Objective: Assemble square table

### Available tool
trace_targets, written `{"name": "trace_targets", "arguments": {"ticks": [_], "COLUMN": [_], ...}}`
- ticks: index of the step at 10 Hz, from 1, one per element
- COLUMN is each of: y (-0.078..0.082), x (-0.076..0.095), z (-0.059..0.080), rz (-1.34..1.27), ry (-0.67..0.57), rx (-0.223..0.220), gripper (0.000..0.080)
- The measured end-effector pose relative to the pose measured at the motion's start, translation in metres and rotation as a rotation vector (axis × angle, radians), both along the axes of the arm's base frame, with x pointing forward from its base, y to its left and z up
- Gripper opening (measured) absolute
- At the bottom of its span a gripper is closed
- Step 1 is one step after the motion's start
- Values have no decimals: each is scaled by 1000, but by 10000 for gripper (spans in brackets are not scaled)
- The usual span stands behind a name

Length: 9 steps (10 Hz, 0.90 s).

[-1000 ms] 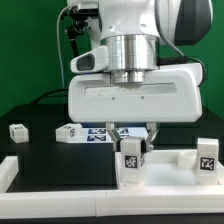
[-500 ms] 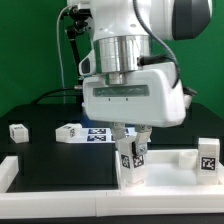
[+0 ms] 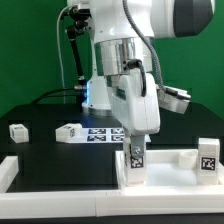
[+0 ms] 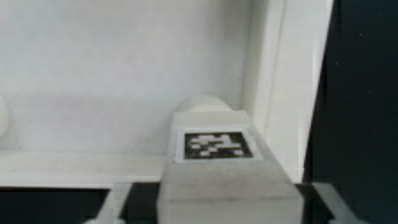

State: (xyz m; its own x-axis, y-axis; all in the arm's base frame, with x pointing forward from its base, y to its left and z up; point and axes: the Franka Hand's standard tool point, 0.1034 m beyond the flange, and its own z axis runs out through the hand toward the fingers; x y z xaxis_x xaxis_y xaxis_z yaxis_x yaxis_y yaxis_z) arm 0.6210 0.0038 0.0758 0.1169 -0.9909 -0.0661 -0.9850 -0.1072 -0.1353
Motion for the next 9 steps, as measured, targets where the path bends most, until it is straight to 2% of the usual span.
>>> {"name": "trace_targets", "arguments": {"ticks": [1, 2, 3, 4, 5, 8, 9], "y": [0, 1, 3, 2, 1, 0, 0], "x": [0, 0, -4, -4, -5, -5, -4], "z": [0, 0, 0, 2, 4, 2, 3], "rz": [23, 43, 264, 492, 645, 832, 966], "ry": [-1, -1, 7, -7, -20, -30, -36], "rx": [-3, -7, -45, -80, -97, -120, -144], "gripper": [292, 506, 506, 620, 640, 648, 649]}}
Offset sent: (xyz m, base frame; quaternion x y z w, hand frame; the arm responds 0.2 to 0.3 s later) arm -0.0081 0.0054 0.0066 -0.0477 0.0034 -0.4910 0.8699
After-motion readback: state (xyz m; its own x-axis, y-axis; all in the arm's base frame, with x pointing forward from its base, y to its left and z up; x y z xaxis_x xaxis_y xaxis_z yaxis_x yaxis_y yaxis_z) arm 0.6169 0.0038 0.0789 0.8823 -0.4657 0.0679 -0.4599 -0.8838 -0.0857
